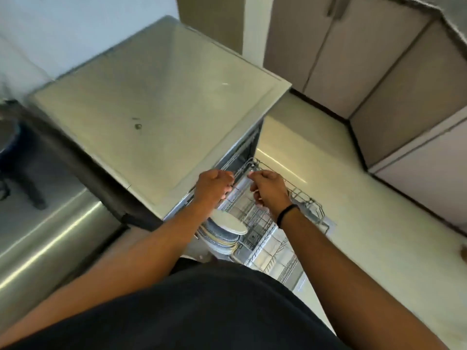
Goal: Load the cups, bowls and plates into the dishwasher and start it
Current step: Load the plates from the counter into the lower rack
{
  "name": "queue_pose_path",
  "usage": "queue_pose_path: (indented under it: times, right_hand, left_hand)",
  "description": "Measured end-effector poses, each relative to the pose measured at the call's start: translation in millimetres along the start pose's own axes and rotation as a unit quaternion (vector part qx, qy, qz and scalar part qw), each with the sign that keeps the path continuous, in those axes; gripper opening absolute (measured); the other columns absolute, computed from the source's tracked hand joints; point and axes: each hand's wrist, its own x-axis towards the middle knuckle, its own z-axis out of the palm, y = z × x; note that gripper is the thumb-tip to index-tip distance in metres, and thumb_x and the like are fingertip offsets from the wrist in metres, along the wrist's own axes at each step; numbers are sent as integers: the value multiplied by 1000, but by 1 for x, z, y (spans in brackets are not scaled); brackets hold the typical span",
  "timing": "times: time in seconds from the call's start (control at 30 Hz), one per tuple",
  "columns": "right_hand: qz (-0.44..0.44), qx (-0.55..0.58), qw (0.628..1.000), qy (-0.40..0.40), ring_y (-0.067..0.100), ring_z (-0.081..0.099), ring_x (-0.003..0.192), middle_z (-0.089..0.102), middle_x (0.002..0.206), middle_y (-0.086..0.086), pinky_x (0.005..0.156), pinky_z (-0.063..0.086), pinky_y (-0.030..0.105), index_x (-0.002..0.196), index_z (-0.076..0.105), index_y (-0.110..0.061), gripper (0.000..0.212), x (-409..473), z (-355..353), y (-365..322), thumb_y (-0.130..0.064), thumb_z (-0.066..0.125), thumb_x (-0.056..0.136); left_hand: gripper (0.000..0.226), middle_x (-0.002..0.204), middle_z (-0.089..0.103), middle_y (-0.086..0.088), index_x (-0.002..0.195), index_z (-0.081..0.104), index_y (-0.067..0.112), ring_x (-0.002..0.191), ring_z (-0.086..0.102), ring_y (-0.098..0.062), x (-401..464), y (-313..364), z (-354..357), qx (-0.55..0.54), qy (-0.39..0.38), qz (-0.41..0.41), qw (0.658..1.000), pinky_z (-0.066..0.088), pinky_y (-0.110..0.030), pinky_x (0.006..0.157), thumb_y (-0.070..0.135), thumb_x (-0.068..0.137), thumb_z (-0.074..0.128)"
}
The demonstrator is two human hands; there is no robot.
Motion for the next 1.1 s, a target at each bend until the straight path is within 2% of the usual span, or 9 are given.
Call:
queue_pose_path:
  times: [0.1, 0.23, 0.37, 0.47, 0.6, 0.77, 0.9, 1.1]
  right_hand:
    - [-20, 19, 998, -53, 15, 44, 47, 55, 65, 5, 43, 36, 21, 88, 62, -10, 11, -3, 32, -17, -18, 62, 97]
    - [-35, 5, 987, -155, 15, 46, 42, 57, 66, 7, 39, 35, 19, 101, 65, -5, 13, -17, 89, -31, -16, 62, 96]
    - [-51, -30, 963, -262, 16, 45, 45, 56, 64, 6, 42, 34, 20, 98, 65, -8, 11, -49, 157, -38, -18, 61, 95]
    - [-66, -71, 939, -330, 16, 43, 45, 54, 64, 7, 43, 34, 20, 93, 64, -8, 13, -82, 212, -36, -19, 58, 96]
    - [-102, -133, 894, -415, 14, 47, 48, 56, 66, 4, 44, 38, 22, 93, 65, -11, 19, -133, 293, -28, -27, 58, 99]
    - [-130, -190, 841, -489, 13, 49, 50, 57, 70, 3, 47, 41, 25, 104, 65, -8, 25, -215, 402, -18, -30, 56, 101]
    - [-125, -201, 824, -514, 14, 47, 51, 56, 73, 5, 49, 39, 27, 106, 64, -6, 24, -283, 489, 3, -28, 55, 102]
    - [-116, -237, 802, -536, 15, 56, 55, 61, 83, 9, 49, 46, 26, 106, 65, -7, 20, -355, 594, 53, -25, 58, 99]
  left_hand:
    - [4, 74, 69, -6, 82, 72, 14, 62, 60, -18, -26, 6, -34, -68, 47, 7, 997, 42, -21, 54, 15, 86, 71]
    - [18, 81, 69, -5, 85, 68, 16, 66, 61, -16, -65, -2, -93, -109, 168, 15, 980, 45, -21, 55, 8, 98, 58]
    - [14, 81, 67, -9, 84, 69, 15, 63, 59, -16, -110, -21, -155, -148, 290, 24, 945, 46, -22, 52, 6, 93, 63]
    - [11, 81, 70, -6, 88, 72, 16, 67, 63, -16, -144, -37, -200, -184, 351, 30, 918, 47, -24, 60, 9, 91, 64]
    - [10, 84, 72, -2, 86, 71, 18, 70, 67, -16, -192, -64, -268, -232, 429, 45, 872, 44, -22, 57, 13, 92, 64]
    - [10, 83, 71, -2, 91, 69, 17, 69, 66, -14, -251, -108, -363, -288, 483, 67, 824, 44, -24, 60, 12, 94, 60]
    - [11, 81, 70, -5, 89, 68, 15, 67, 63, -16, -294, -151, -450, -328, 508, 67, 794, 43, -24, 55, 10, 94, 60]
    - [15, 81, 68, -8, 84, 67, 13, 62, 59, -16, -339, -214, -564, -396, 549, 70, 733, 43, -26, 55, 9, 95, 58]
